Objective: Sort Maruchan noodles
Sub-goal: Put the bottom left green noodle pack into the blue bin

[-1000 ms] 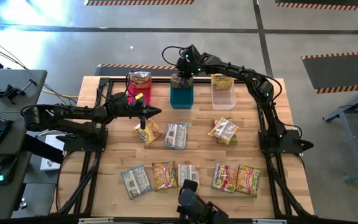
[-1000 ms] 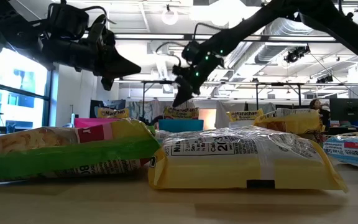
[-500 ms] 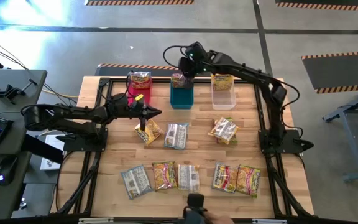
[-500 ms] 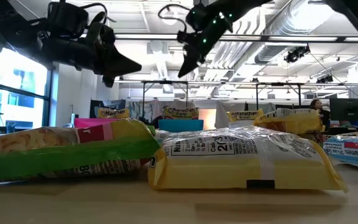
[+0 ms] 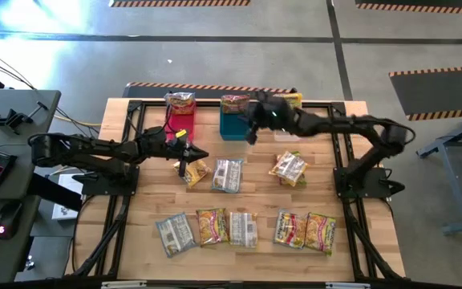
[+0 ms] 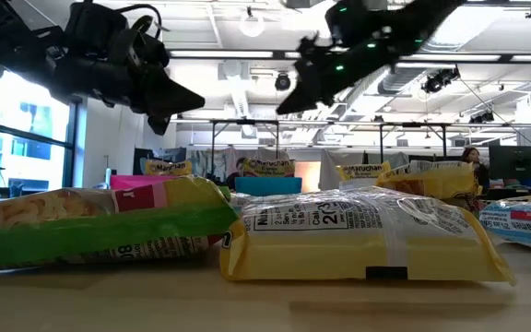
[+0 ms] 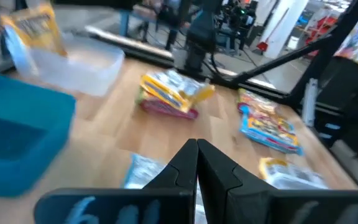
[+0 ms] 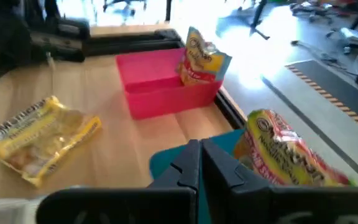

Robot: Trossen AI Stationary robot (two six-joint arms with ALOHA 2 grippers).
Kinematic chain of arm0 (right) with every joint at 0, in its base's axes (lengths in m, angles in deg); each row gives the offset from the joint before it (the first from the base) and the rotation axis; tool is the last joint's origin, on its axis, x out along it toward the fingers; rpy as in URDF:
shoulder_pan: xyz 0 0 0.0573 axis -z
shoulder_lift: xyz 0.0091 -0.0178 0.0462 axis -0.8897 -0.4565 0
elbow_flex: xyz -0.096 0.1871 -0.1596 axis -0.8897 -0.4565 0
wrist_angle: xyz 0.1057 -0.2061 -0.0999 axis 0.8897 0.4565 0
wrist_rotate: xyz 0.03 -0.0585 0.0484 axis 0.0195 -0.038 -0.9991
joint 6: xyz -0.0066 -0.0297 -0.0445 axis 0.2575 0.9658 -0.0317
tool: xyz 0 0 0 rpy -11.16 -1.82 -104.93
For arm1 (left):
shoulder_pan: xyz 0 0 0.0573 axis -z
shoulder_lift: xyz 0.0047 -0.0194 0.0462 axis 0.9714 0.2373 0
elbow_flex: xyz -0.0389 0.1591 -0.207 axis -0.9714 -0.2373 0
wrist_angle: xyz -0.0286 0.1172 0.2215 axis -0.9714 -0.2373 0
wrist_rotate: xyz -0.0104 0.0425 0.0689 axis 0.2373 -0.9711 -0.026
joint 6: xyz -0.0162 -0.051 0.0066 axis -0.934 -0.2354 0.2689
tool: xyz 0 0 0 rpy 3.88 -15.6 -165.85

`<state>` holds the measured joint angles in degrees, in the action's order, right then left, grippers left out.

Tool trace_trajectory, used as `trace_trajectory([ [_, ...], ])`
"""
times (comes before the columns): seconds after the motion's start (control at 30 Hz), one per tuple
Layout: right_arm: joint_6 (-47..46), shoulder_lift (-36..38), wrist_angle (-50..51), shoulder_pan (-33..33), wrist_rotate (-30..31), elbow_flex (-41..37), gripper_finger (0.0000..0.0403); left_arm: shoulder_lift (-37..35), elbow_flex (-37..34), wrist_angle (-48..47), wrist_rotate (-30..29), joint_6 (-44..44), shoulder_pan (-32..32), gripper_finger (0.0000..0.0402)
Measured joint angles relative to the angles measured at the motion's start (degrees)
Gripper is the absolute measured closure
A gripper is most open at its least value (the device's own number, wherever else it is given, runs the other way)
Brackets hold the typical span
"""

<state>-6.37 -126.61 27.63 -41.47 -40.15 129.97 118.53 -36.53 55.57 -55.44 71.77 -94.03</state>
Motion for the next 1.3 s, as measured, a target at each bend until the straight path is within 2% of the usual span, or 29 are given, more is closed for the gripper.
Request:
trace_trajectory([
  [0.1,-3.43,4.17,-6.22,-3.59,3.15,-7.44,0.0403,0.01,0.00,-3.01,2.37,-1.49,2.04,0.0401],
  [0.23,-5.80,7.83,-10.79,-8.20,7.20,-15.42,0.0403,0.18,0.08,-7.18,0.78,-4.21,7.25,0.0394],
  [0.43,-7.56,11.13,-13.01,-13.65,14.69,-22.50,0.0403,3.12,4.30,-14.98,-3.51,-7.19,17.89,0.0339],
  [0.6,-7.56,11.11,-13.22,-16.08,15.67,-23.76,0.0403,10.79,9.44,-18.70,-5.90,-9.58,23.63,0.0287],
  [0.77,-5.57,11.08,-13.24,-17.99,15.74,-23.76,0.0403,19.18,14.27,-18.99,-6.25,-11.01,26.30,0.0258],
  [1.03,-4.93,11.06,-12.72,-20.23,15.63,-23.76,0.0403,30.05,22.47,-22.36,-6.66,-9.18,28.93,0.0249],
  [1.3,-4.93,11.04,-12.35,-21.54,15.49,-23.76,0.0403,34.82,26.13,-23.49,-2.95,-5.54,29.90,0.0254],
])
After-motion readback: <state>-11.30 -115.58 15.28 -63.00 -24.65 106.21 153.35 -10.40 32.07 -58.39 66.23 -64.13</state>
